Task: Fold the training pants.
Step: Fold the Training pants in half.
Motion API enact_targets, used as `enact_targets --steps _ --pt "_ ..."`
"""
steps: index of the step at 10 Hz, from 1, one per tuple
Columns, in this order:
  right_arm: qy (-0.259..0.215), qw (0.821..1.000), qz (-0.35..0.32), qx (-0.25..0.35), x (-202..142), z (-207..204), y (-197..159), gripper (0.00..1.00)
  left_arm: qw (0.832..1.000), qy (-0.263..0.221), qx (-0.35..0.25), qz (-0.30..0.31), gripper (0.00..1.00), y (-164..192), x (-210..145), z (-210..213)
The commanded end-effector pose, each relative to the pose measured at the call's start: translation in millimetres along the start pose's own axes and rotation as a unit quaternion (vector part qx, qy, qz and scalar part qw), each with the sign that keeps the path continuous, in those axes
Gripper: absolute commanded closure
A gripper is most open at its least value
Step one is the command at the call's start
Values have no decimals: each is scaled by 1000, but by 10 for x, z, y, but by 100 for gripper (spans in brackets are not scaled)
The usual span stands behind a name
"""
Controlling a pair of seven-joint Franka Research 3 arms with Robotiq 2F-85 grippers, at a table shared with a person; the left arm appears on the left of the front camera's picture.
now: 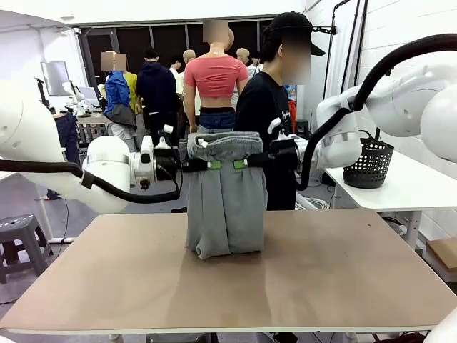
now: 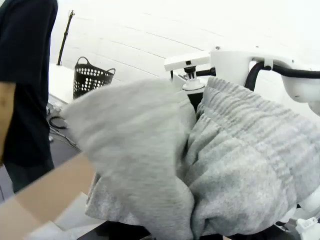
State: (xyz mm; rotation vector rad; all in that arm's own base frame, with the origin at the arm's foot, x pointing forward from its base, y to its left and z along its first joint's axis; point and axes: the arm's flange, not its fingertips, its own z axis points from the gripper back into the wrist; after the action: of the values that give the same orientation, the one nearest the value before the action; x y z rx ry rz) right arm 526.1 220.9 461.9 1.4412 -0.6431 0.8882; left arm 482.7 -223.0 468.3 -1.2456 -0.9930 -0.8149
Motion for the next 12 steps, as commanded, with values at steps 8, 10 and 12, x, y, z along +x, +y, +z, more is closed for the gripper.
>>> enact_targets --steps 8,10,12 --pt "2 999 -51 9 -285 -46 -15 100 997 19 13 71 100 -90 -338 -12" --pt "-3 993 -112 39 -583 -71 -48 100 990 10 17 142 100 -147 -637 84" --pt "-14 986 -163 40 -901 -52 -125 100 981 6 27 191 100 -131 -964 126"
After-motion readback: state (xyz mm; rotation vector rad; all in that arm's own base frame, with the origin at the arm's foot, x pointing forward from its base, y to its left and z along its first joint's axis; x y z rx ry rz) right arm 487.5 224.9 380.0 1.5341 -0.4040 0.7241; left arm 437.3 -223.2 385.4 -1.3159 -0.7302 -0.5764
